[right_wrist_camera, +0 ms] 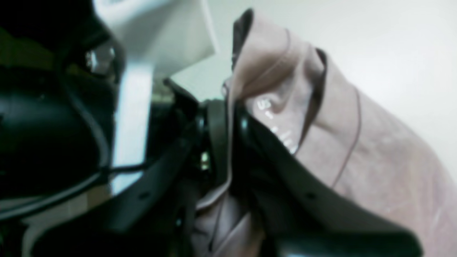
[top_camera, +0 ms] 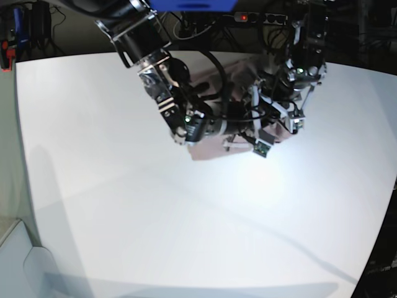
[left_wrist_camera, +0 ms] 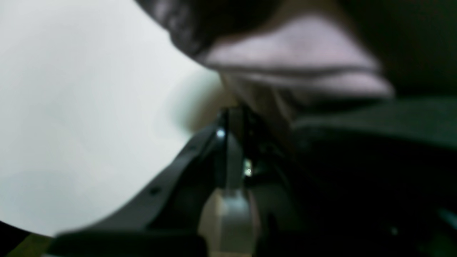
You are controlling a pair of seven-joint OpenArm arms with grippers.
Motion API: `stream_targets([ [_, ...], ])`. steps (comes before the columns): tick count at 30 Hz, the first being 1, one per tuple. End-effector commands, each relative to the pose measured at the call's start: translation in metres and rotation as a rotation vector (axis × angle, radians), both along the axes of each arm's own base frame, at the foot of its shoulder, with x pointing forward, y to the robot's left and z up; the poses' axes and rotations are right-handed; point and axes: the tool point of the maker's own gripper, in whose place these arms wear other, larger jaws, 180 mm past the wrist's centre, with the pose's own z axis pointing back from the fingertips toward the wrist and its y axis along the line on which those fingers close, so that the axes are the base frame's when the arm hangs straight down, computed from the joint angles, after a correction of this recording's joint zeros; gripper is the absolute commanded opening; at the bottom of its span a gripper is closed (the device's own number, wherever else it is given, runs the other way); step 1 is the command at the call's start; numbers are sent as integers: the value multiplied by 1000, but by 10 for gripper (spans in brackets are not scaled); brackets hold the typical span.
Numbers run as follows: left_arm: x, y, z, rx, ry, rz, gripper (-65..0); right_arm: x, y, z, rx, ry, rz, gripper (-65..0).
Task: Layout the t-shirt on the table in an organized manner, then fold the t-shirt properly
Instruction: 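Press and adjust the folded bundle with both grippers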
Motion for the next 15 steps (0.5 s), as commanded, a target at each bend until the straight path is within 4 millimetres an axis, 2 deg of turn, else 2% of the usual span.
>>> stream_targets([
  [1,7,-2,9,-8,-41,-1,-650,7,12,18,70,-20,9,-650],
  [6,9,-3,13,-11,-55,-2,-650,5,9,-4,35,46,5,-650],
  [15,10,-3,15,-10,-61,0,-650,8,10,6,44,14,8,-650],
])
